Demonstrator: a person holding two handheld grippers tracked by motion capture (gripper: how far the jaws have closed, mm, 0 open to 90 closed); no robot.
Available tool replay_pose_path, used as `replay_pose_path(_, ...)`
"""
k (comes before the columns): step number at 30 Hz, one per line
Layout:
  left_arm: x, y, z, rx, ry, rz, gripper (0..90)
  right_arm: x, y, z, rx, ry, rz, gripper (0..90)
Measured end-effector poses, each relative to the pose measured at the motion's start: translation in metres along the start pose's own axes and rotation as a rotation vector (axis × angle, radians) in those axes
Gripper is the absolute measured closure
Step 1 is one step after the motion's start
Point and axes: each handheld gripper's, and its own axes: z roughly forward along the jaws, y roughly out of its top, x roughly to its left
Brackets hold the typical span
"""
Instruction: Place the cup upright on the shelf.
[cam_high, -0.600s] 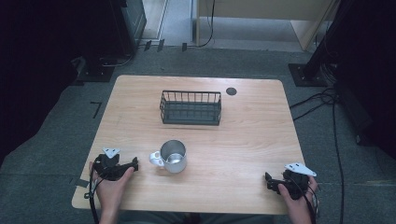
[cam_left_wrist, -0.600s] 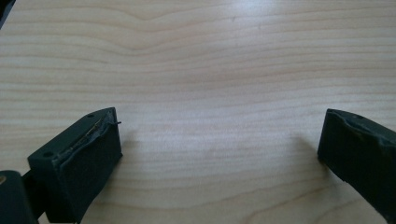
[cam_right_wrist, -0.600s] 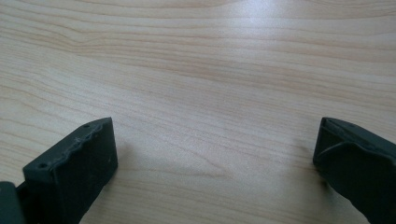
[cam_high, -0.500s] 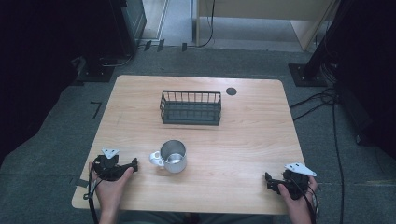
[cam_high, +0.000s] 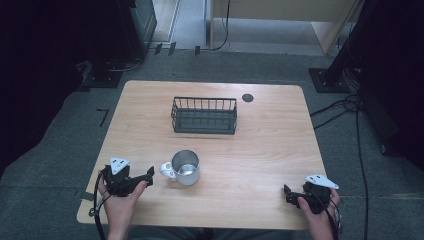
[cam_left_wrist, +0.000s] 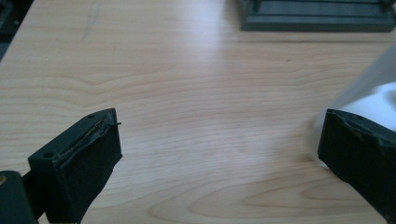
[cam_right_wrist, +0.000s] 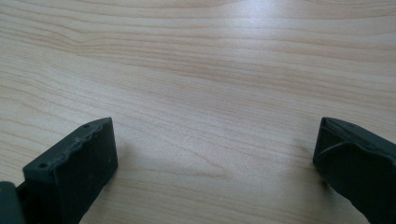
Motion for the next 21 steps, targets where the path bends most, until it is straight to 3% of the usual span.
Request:
replay_pose_path(8,-0.033,0.014,-0.017,-0.054,-0.071,0.023,0.0,0.0,0.0,0.0,0.0,0.0,0.0,0.0)
replay_pose_path(21,-0.087,0.013,-0.018,-0.057,-0.137,0.102,0.0,0.0,0.0,0.0,0.0,0.0,0.0,0.0)
